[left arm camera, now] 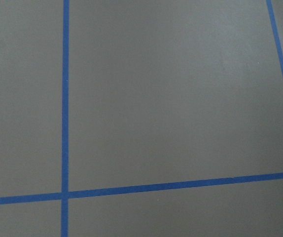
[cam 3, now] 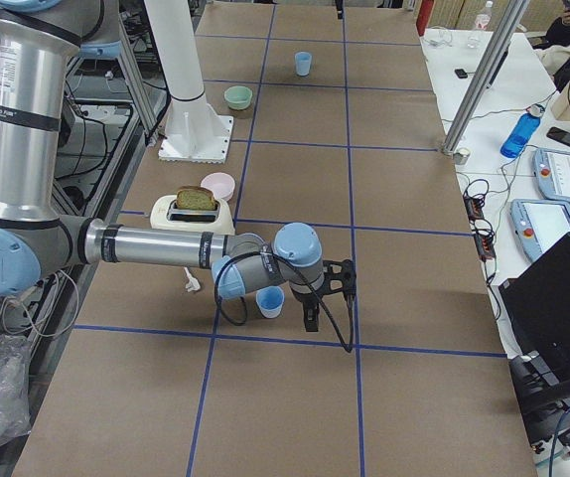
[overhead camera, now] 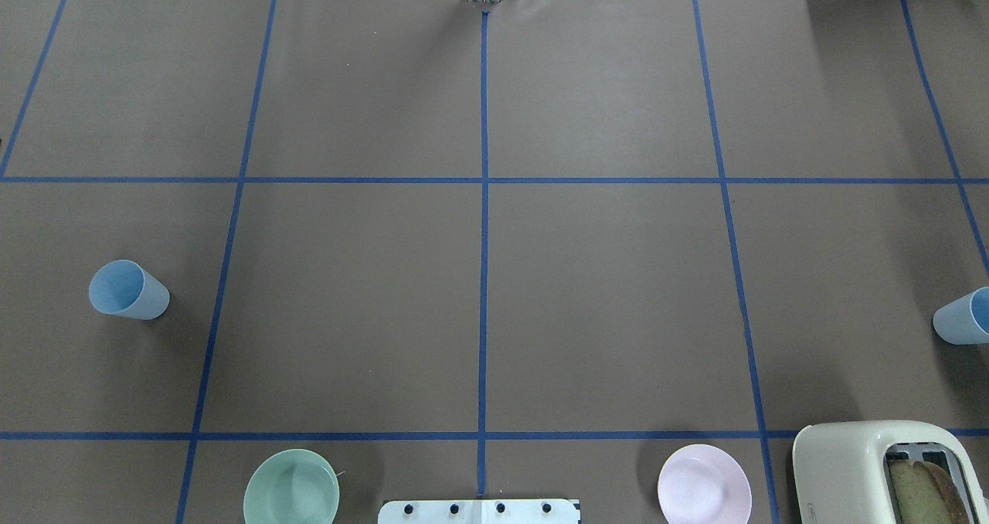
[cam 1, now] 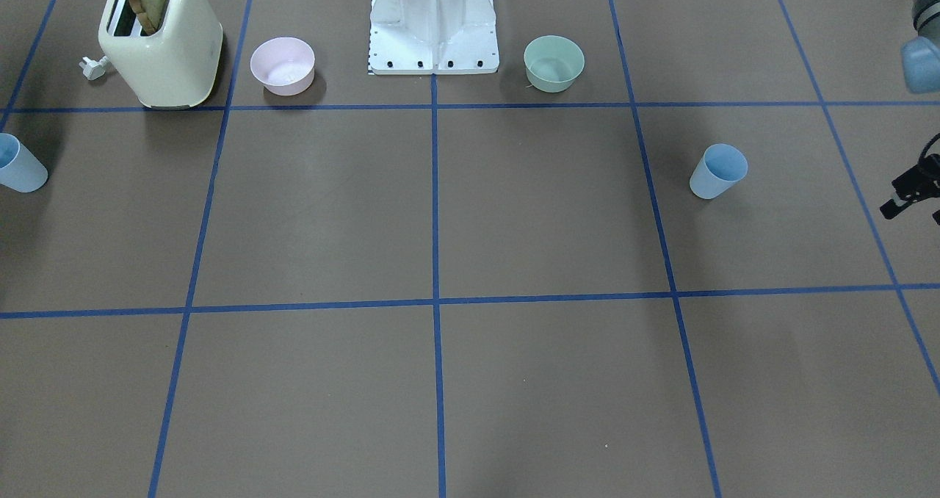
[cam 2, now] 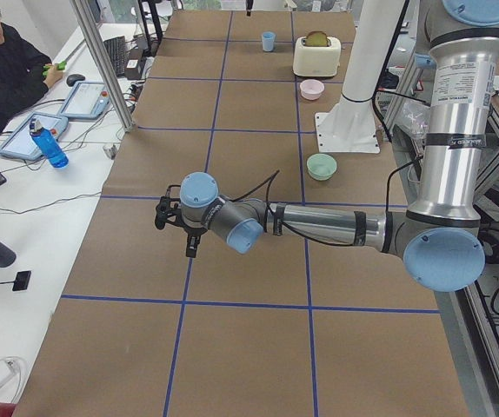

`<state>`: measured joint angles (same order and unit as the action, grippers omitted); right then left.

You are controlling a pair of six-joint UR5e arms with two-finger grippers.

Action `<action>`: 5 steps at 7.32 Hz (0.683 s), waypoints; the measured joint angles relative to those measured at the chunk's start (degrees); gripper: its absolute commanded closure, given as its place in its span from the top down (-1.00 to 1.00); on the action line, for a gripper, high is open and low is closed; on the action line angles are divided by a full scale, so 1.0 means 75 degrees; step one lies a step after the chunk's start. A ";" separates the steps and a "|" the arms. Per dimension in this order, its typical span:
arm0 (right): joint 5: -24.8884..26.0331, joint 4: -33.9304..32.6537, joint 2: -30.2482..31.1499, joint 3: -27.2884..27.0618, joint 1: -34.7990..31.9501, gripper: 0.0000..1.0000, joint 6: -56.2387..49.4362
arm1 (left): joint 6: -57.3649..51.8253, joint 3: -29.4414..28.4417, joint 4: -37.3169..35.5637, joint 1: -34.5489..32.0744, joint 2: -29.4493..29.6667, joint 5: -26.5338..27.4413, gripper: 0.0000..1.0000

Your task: Stack blue cups with both arms

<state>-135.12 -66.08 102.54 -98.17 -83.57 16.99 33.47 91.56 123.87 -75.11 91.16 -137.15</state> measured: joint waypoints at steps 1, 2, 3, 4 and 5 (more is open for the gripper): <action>-0.0015 0.0127 0.0239 -0.0085 0.0066 1.00 0.0016 | 0.0463 0.0270 0.0273 0.0424 -0.0261 0.0245 0.96; -0.0024 0.0330 0.0426 -0.0115 0.0115 1.00 0.0040 | 0.0933 0.0586 0.0553 0.0854 -0.0575 0.0471 0.96; -0.0039 0.0477 0.0552 -0.0124 0.0151 1.00 0.0056 | 0.1342 0.0879 0.0767 0.1222 -0.0853 0.0631 0.96; -0.0078 0.0570 0.0627 -0.0127 0.0206 1.00 0.0076 | 0.1713 0.1137 0.0935 0.1577 -0.1066 0.0801 0.96; -0.0124 0.0619 0.0666 -0.0127 0.0300 1.00 0.0106 | 0.2099 0.1347 0.1033 0.2007 -0.1177 0.1036 0.95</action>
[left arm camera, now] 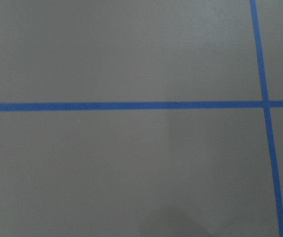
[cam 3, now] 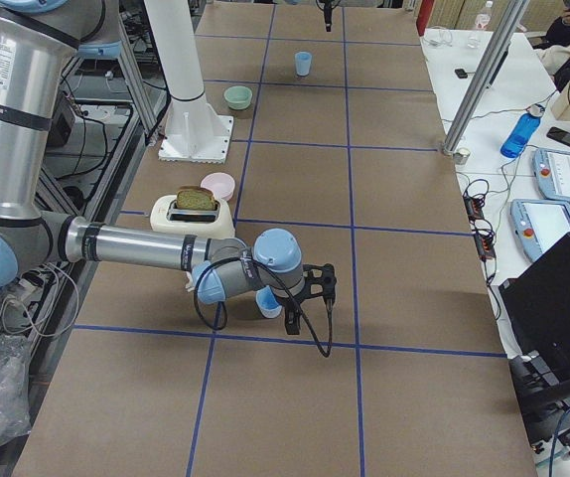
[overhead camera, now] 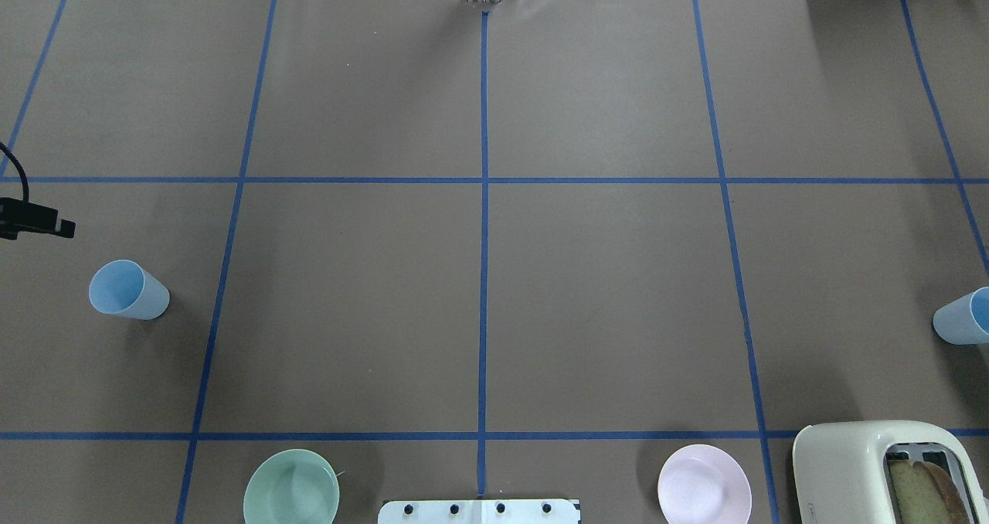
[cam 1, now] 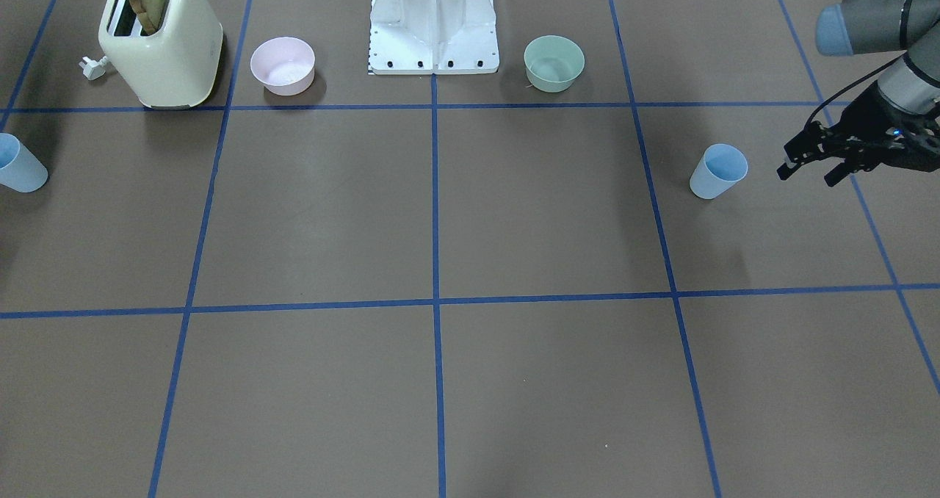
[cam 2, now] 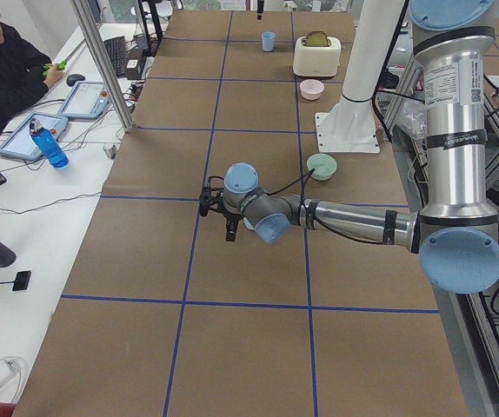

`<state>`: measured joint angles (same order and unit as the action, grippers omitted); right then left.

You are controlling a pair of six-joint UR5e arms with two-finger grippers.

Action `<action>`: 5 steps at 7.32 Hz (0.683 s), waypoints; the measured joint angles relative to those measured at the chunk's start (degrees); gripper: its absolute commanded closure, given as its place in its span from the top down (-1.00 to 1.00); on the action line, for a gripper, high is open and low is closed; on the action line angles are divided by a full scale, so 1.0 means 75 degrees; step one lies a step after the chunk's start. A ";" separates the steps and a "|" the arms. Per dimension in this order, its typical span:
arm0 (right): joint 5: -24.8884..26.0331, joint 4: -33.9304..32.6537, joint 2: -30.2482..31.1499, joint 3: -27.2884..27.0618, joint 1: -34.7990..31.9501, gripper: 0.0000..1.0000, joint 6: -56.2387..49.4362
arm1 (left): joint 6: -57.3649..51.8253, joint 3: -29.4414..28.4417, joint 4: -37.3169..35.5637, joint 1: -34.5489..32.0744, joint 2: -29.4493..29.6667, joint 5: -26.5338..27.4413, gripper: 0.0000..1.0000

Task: Stack blue cups with both arms
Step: 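Lower the left gripper onto the light blue cup and close it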

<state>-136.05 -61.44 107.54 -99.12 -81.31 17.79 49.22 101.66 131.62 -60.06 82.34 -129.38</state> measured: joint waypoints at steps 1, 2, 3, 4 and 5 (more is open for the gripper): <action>-0.0022 0.0016 0.0015 0.0004 0.0098 1.00 0.0031 | 0.0338 0.0131 0.0060 0.0432 -0.0046 0.0306 0.95; -0.0031 0.0024 0.0016 0.0008 0.0169 1.00 0.0067 | 0.0550 0.0185 0.0118 0.0737 -0.0061 0.0520 0.94; -0.0034 0.0028 0.0018 0.0008 0.0214 1.00 0.0088 | 0.0645 0.0201 0.0156 0.0949 -0.0083 0.0667 0.94; -0.0035 0.0029 0.0018 0.0009 0.0251 1.00 0.0099 | 0.0680 0.0201 0.0172 0.1116 -0.0118 0.0785 0.94; -0.0035 0.0033 0.0018 0.0009 0.0274 1.00 0.0107 | 0.0688 0.0193 0.0178 0.1224 -0.0138 0.0847 0.91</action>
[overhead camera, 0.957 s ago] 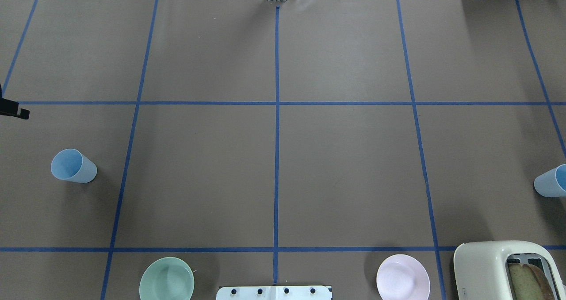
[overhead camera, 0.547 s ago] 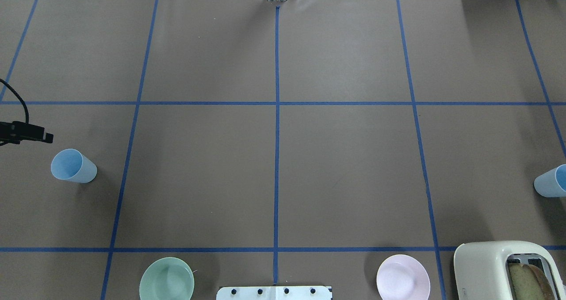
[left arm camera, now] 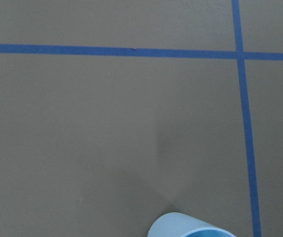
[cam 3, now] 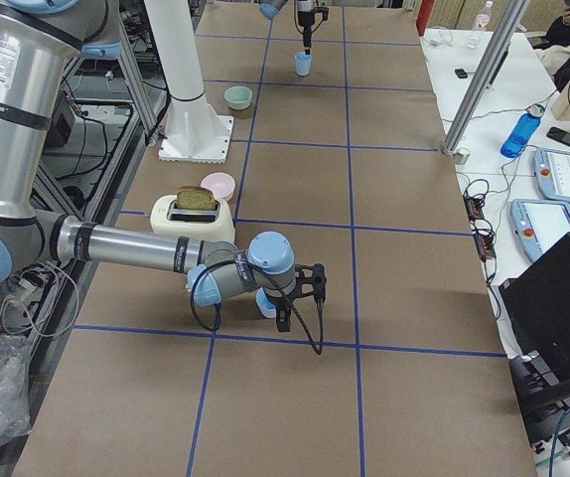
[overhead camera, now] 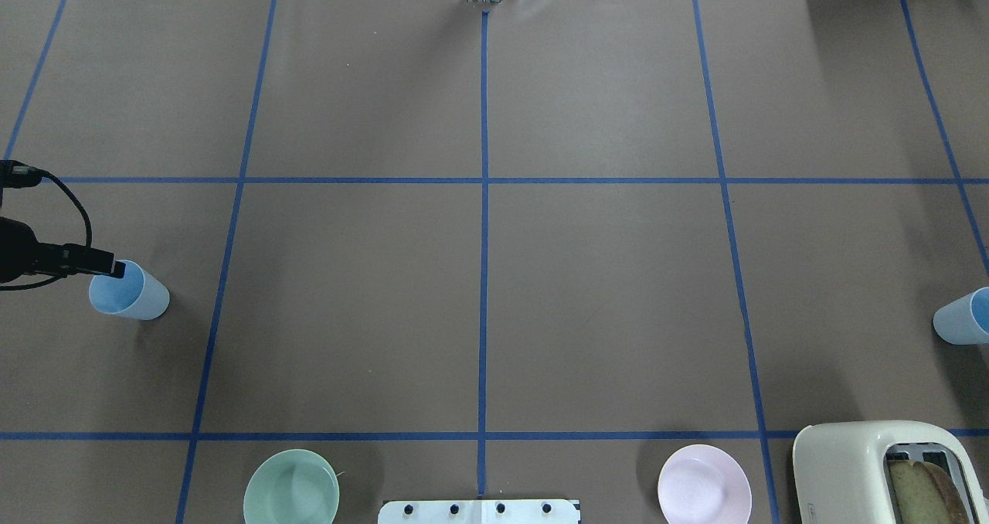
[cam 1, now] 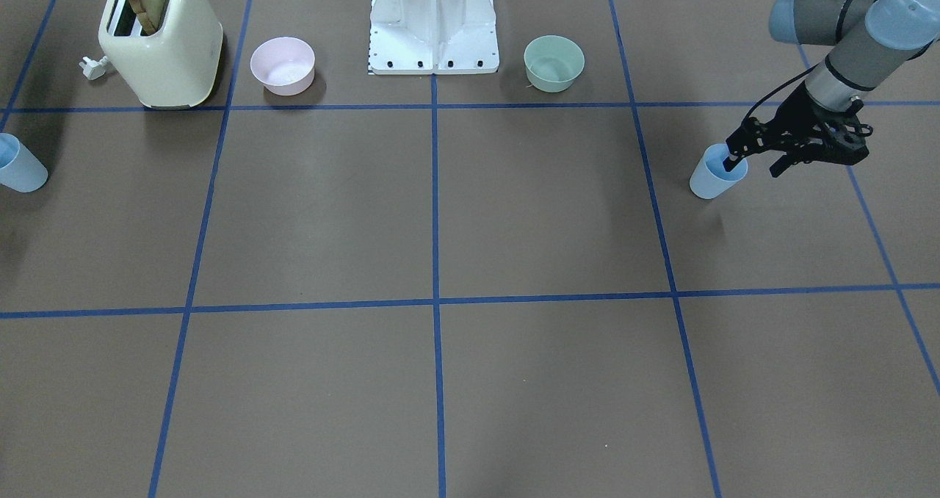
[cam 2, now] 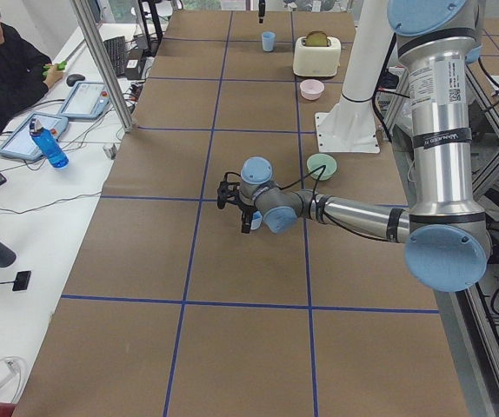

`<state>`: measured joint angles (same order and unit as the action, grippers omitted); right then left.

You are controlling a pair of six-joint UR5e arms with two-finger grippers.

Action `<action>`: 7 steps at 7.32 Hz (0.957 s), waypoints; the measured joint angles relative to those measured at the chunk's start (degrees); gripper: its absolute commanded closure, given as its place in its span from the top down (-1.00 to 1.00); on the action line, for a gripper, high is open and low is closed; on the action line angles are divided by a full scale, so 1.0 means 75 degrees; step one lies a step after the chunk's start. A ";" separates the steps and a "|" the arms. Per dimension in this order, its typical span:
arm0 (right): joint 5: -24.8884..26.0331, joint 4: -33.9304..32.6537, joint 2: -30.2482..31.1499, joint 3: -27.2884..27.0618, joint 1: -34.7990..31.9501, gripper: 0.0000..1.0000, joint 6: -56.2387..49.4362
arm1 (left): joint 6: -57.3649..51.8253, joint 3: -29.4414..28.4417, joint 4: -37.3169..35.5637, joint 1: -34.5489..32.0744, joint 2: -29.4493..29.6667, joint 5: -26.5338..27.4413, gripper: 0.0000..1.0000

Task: Stack blue cups with both arms
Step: 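Lower the left gripper onto the light blue cup and close it, then carry the light blue cup with the left gripper toward the table center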

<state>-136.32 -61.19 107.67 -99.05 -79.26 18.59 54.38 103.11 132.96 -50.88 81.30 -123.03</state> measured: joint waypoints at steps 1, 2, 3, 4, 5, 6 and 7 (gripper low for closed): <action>-0.0003 0.0002 -0.0002 0.0000 0.0013 1.00 0.0004 | 0.0002 -0.0027 0.0002 0.0074 -0.0007 0.0028 0.86; -0.0008 0.0000 -0.0007 -0.0003 0.0014 1.00 0.0005 | 0.0003 -0.0051 0.0003 0.0117 -0.0010 0.0039 0.71; -0.0019 -0.0002 -0.0010 -0.0005 0.0013 1.00 0.0005 | 0.0003 -0.0064 0.0006 0.0138 -0.0012 0.0042 0.29; -0.0040 0.0000 -0.0011 -0.0008 0.0013 1.00 0.0005 | 0.0001 -0.0068 0.0008 0.0149 -0.0011 0.0044 -0.22; -0.0071 0.0002 -0.0012 -0.0010 0.0014 1.00 0.0006 | -0.0001 -0.0071 0.0006 0.0159 0.0001 0.0041 -0.89; -0.0149 0.0002 -0.0012 -0.0010 0.0014 1.00 0.0006 | 0.0001 -0.0072 0.0004 0.0176 0.0018 0.0037 -1.00; -0.0252 0.0003 -0.0012 -0.0009 0.0015 1.00 0.0006 | 0.0002 -0.0072 0.0003 0.0204 0.0040 0.0034 -1.00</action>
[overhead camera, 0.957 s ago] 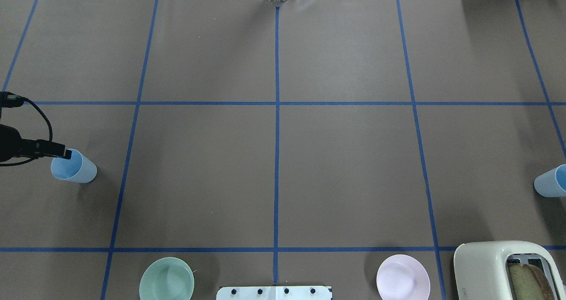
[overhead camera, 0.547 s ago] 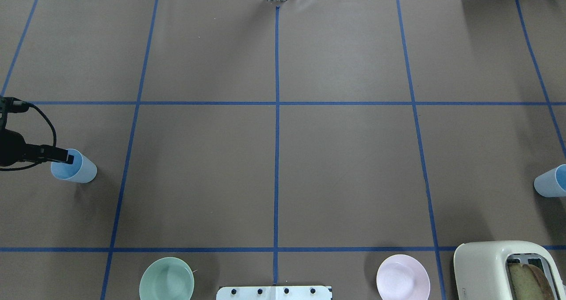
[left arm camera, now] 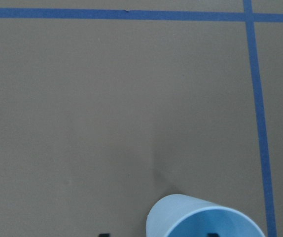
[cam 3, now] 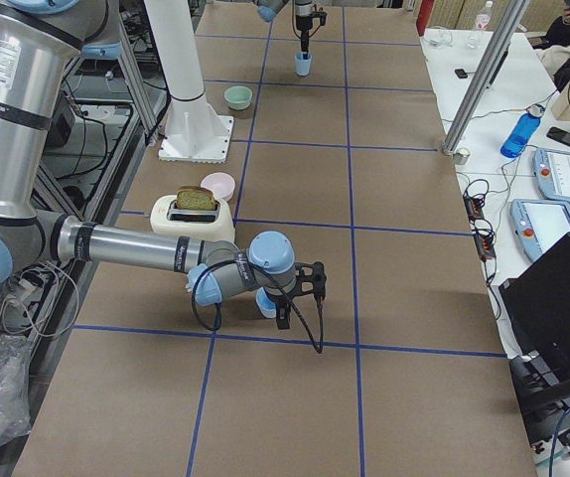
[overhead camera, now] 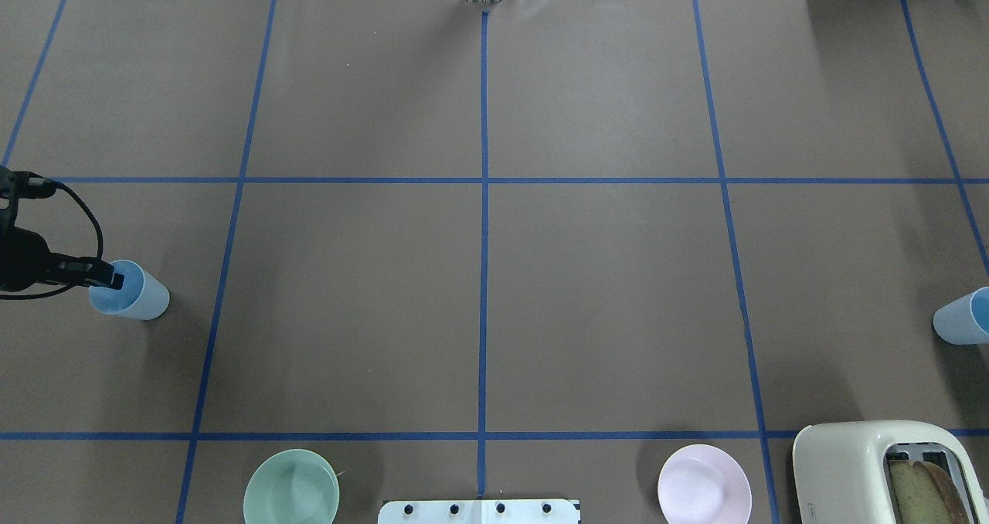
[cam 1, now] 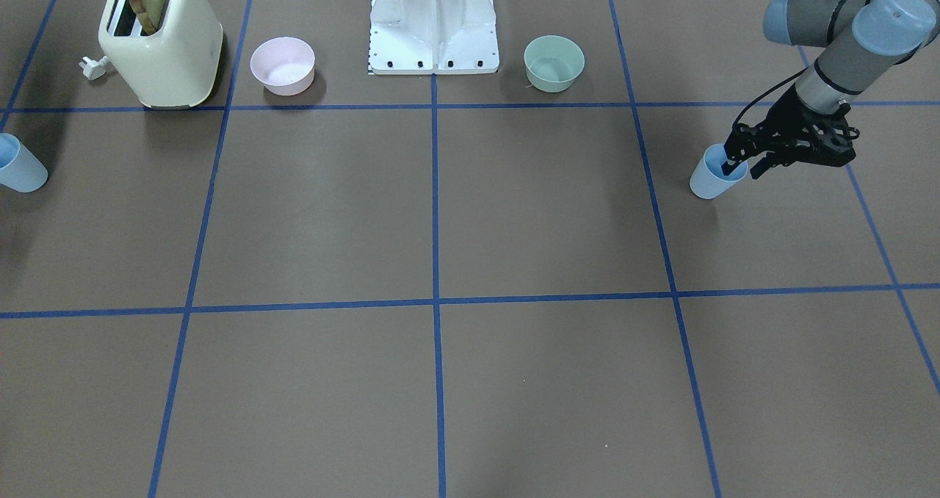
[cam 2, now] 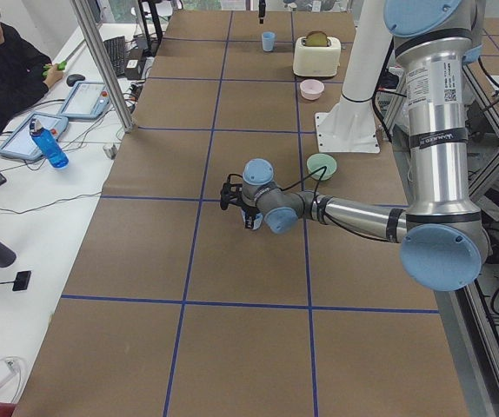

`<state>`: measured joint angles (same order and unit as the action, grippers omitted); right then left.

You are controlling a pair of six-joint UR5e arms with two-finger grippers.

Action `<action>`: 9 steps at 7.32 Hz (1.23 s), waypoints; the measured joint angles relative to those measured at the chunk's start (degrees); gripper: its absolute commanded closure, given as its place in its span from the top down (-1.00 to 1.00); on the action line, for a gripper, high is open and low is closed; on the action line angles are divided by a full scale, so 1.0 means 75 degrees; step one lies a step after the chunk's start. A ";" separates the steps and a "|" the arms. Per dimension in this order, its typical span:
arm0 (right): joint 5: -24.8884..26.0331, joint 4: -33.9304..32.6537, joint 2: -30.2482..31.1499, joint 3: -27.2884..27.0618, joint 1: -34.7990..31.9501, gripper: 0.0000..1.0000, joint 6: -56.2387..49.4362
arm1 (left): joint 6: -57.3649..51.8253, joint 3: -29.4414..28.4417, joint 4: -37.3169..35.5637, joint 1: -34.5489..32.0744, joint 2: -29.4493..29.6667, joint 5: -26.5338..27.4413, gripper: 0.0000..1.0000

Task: Stack blue cups with both arms
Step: 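Carry the light blue cup with the left gripper toward the table center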

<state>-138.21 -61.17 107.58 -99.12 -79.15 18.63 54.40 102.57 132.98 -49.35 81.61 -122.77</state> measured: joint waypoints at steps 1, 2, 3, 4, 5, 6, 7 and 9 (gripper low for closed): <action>-0.0056 -0.0002 0.0000 0.0005 0.0013 1.00 0.0000 | 0.0006 0.0009 -0.0001 0.0025 0.0018 -0.0009 -1.00; -0.0061 -0.0008 0.0005 0.0030 0.0049 1.00 -0.0010 | 0.0025 0.0034 -0.0030 0.0034 0.0088 -0.0044 -1.00; -0.0018 -0.0010 0.0027 0.0086 0.0107 1.00 -0.0051 | 0.0046 0.0057 -0.0197 0.0033 0.0310 -0.0180 -1.00; 0.0059 -0.0009 0.0052 0.0145 0.0186 1.00 -0.0094 | 0.0063 0.0142 -0.0557 0.0021 0.0619 -0.0404 -1.00; 0.0146 -0.0001 0.0064 0.0208 0.0297 1.00 -0.0110 | 0.0135 0.0359 -0.1156 0.0013 0.0987 -0.0582 -1.00; 0.0190 0.0006 0.0071 0.0264 0.0394 1.00 -0.0112 | 0.0284 0.0639 -0.1867 0.0009 0.1382 -0.0661 -1.00; 0.0207 0.0031 0.0086 0.0291 0.0490 1.00 -0.0099 | 0.0532 0.0894 -0.2569 0.0009 0.1839 -0.0690 -1.00; 0.0219 0.0106 0.0137 0.0320 0.0663 1.00 -0.0041 | 0.1257 0.1111 -0.3668 0.0035 0.2896 -0.0696 -1.00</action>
<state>-136.57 -60.38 108.60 -96.72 -74.17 18.33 63.83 110.90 105.47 -49.08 103.33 -127.99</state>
